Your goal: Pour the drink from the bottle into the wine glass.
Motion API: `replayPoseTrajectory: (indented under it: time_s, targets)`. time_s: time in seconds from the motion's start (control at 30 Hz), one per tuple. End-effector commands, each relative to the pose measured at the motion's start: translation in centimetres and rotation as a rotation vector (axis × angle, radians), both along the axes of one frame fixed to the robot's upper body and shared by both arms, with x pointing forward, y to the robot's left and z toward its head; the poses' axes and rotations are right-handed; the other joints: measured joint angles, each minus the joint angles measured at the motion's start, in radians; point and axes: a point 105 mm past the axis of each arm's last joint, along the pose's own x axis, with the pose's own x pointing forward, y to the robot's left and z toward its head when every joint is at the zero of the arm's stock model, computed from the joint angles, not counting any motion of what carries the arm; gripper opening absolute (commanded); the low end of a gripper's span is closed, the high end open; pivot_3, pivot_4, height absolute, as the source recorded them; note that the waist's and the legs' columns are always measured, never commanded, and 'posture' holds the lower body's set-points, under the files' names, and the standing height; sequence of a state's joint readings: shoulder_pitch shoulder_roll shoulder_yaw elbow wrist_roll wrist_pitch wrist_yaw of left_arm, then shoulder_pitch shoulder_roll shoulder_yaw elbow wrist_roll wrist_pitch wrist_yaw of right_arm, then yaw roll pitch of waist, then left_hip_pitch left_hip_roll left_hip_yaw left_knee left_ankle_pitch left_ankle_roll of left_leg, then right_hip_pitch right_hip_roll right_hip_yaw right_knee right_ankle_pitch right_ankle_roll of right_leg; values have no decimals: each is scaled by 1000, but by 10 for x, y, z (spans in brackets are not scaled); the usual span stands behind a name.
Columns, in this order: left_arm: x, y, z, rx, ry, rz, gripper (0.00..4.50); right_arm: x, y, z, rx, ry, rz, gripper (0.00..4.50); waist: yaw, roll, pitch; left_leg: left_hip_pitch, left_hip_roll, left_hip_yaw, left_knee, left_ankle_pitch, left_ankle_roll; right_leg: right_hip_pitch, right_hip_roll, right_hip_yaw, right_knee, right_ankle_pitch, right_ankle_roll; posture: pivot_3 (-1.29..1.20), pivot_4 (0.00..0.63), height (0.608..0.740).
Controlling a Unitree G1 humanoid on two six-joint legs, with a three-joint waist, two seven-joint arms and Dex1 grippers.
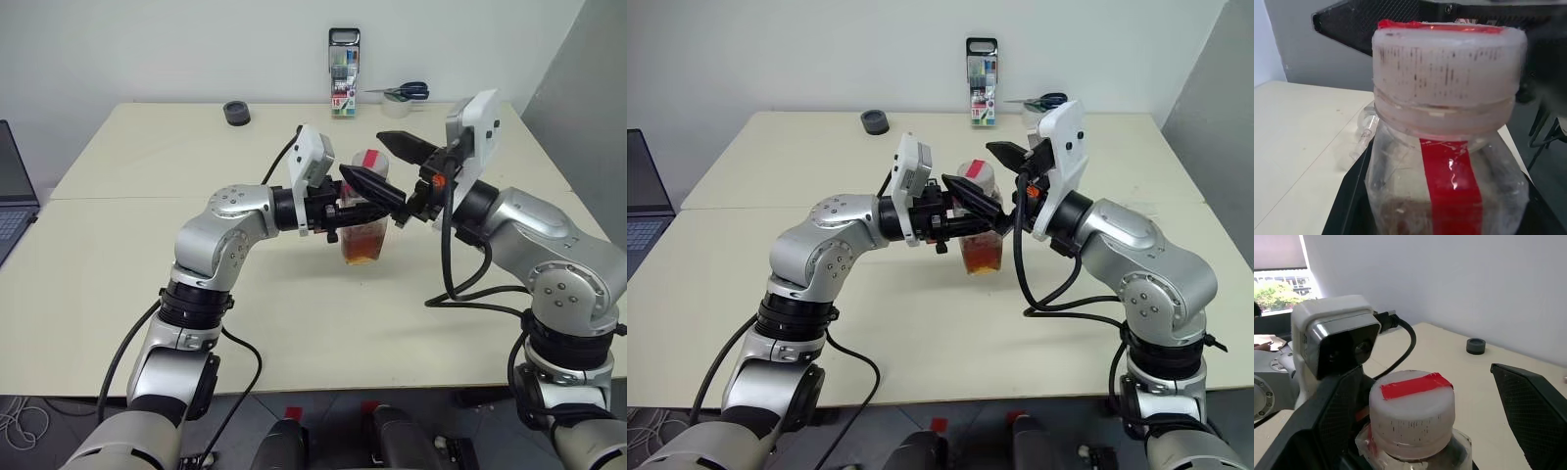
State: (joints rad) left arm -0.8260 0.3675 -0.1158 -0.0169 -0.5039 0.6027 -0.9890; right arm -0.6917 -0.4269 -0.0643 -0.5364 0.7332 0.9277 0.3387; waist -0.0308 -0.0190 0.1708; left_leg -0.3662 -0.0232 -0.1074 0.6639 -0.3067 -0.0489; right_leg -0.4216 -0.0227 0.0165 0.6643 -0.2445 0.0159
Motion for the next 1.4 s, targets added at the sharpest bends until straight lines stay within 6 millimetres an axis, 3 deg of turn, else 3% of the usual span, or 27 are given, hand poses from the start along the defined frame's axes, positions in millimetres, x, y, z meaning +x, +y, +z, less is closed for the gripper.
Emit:
replayPoseTrajectory:
  time_s: [0.03,0.3,0.87,1.4]
  targets:
    - [-10,0,16,-18,-82,-16,1838,-2,-12,3,2,-33,-33,4463,0,0,0,0,0,0,0,0,0,0,0,0,0,0,0,0,150,740]
    - [-13,2,15,-14,-90,-9,1838,-6,-29,3,-1,-20,-58,4463,0,0,0,0,0,0,0,0,0,0,0,0,0,0,0,0,150,740]
    - [-9,2,16,-15,-92,-5,1838,-6,-45,8,8,3,-67,4463,0,0,0,0,0,2,0,0,0,0,1,0,0,0,0,0,150,740]
    - [-5,2,18,-15,-98,5,1838,-21,-39,3,-5,48,76,4463,1,0,0,0,0,3,0,0,1,1,2,0,0,0,0,0,150,740]
